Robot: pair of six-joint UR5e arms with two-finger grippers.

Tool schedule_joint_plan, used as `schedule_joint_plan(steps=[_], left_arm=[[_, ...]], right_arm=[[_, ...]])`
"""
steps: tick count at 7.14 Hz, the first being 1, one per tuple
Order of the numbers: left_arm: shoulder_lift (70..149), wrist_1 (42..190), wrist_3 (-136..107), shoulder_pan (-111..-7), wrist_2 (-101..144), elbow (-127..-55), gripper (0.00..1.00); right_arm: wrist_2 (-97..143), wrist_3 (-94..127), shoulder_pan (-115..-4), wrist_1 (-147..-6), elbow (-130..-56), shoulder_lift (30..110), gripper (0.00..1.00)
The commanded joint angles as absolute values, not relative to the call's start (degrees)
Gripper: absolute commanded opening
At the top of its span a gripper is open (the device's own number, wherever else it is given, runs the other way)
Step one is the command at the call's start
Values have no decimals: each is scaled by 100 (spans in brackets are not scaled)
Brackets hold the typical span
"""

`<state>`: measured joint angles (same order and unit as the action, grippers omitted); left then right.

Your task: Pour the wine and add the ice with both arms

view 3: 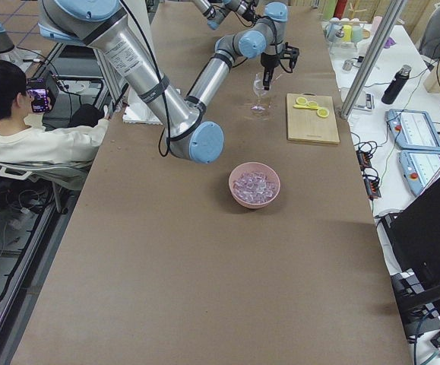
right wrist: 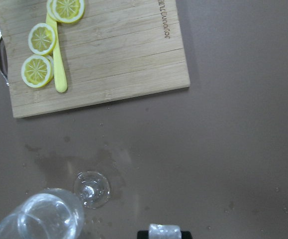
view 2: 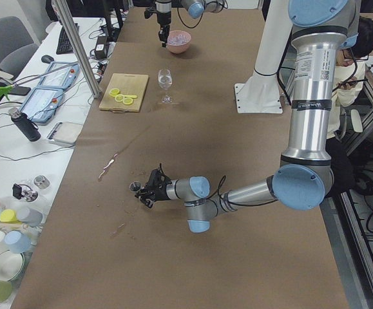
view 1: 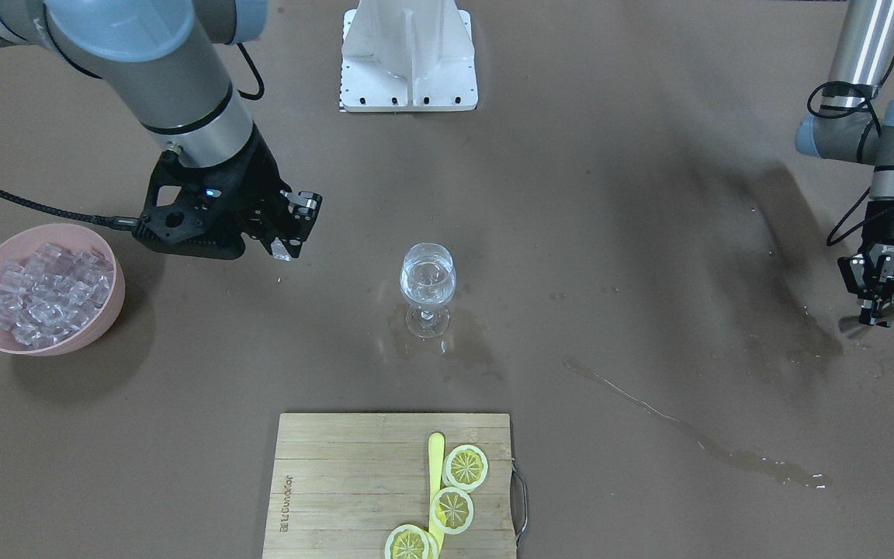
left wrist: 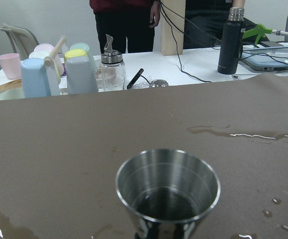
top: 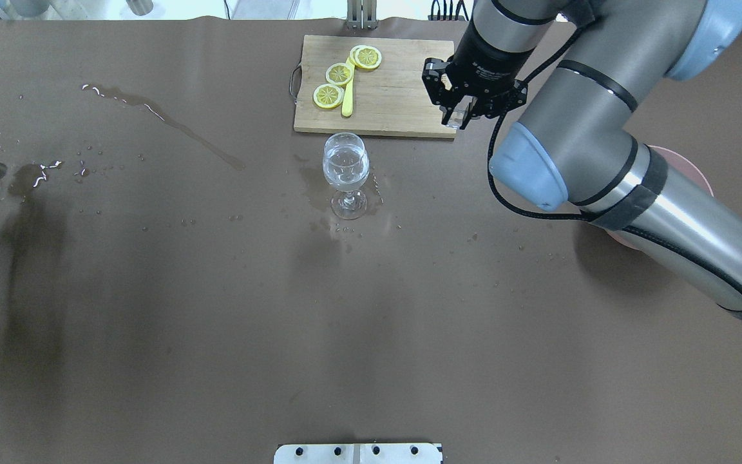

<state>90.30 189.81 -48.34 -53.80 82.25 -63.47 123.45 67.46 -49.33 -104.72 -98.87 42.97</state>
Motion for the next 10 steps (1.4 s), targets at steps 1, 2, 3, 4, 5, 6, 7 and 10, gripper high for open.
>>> schedule_joint_plan(steps=[1, 2, 3, 4, 5, 6, 7, 10], left_arm=[[8930, 17726, -4660, -5799, 8455, -7378, 0], [8947, 16953, -4502, -5879, 8446, -7922, 0], [8965, 16476, -4491, -5880, 8446, -8284, 0], [8974, 16105, -4378, -5880, 8446, -8610, 0], [8974, 15606, -4186, -5880, 8429, -9092, 0], [8974, 14748, -4027, -5871, 8403, -9828, 0], [9008, 13921, -3843, -5862, 8385, -10522, 0], [10041, 12459, -3402, -5687, 8130, -10811, 0]], right_arm=[[12296, 7187, -4721, -10233, -9363, 3764, 0], [12235, 7233, -4650, -10170, -9108, 3570, 0], [12200, 7320, -4571, -10117, -9010, 3473, 0], [12199, 7426, -4536, -9890, -8791, 3376, 0], [12199, 7444, -4500, -9714, -8676, 3375, 0], [12199, 7444, -4491, -9703, -8666, 3366, 0], [12199, 7436, -4491, -9703, -8614, 3340, 0], [12164, 7505, -4395, -9555, -8254, 3085, 0]])
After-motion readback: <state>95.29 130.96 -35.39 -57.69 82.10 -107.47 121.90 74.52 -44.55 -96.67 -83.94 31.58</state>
